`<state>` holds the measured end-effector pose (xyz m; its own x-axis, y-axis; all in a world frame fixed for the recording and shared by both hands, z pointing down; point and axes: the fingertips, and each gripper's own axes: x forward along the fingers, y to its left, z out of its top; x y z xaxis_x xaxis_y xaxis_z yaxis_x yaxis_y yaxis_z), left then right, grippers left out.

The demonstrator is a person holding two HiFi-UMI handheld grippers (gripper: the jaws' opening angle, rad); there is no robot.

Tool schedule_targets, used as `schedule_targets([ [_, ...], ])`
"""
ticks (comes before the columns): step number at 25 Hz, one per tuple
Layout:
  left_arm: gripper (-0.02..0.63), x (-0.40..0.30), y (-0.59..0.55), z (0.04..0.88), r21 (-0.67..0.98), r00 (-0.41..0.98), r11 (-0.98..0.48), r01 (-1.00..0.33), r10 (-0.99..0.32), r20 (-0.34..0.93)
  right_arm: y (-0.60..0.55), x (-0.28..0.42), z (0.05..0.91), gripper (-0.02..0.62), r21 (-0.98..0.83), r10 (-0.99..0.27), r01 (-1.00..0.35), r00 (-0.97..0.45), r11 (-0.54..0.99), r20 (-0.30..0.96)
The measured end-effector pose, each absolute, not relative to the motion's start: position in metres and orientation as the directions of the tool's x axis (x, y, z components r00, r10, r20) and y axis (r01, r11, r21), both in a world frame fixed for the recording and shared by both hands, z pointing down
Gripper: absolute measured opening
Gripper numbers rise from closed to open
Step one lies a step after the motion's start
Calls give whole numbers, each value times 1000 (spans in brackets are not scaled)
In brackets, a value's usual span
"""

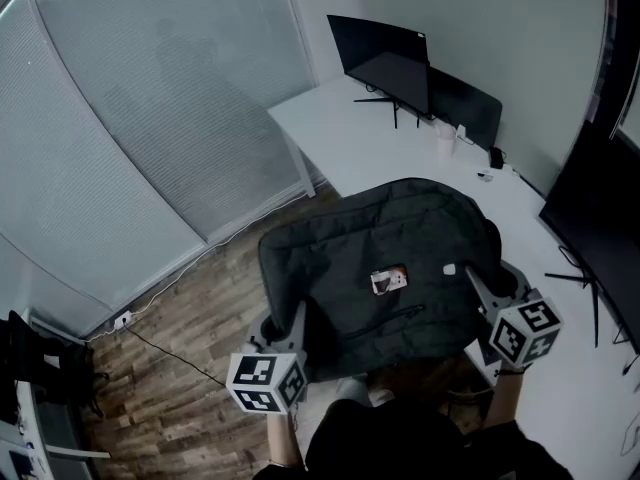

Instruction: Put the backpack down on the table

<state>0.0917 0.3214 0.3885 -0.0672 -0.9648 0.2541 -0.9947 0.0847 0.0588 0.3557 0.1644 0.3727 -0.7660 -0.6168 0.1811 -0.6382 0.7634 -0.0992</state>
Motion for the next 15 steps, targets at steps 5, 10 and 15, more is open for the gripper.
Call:
schedule_targets([
  [5, 63, 75, 315, 393, 75, -74, 98, -992, -960, 269, 154, 338, 376, 120, -102, -606, -631, -771, 769, 197],
  [10, 63, 50, 292, 398, 79, -72, 96, -992, -960, 271, 133, 314, 380, 120, -102, -610, -636, -766, 765, 200],
  [15, 63, 18, 257, 400, 81, -51, 75, -994, -961, 271, 103, 285, 383, 120, -106, -627, -652, -754, 751, 199],
])
